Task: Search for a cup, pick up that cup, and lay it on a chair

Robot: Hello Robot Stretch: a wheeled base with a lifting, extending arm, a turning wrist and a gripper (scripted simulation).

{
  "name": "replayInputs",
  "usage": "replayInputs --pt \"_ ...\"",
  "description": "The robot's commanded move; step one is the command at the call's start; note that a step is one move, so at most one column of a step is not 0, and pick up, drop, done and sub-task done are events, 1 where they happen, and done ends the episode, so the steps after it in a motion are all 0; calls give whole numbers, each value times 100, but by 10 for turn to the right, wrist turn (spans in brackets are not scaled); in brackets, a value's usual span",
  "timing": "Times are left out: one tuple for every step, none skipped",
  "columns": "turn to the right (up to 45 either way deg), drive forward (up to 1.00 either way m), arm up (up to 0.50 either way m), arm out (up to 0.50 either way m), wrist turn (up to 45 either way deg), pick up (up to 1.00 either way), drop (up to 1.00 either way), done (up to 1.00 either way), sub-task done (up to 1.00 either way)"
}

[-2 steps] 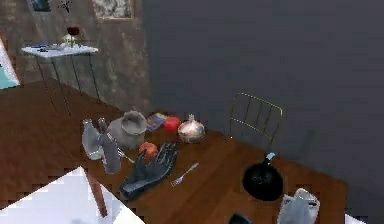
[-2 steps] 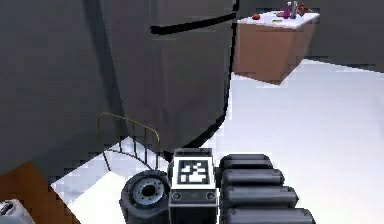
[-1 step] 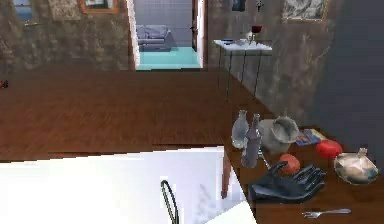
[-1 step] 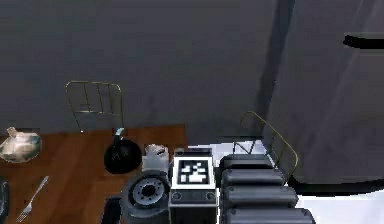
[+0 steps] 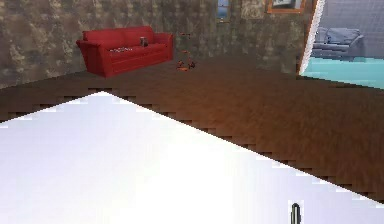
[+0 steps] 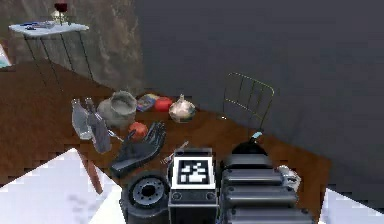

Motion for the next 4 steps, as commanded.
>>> replayInputs --pt "-270 0 0 0 0 0 0 0 0" --pt "0 0 0 26 0 0 0 0 0" --pt "0 0 0 0 450 0 0 0 0" --pt "0 0 0 0 450 0 0 0 0"
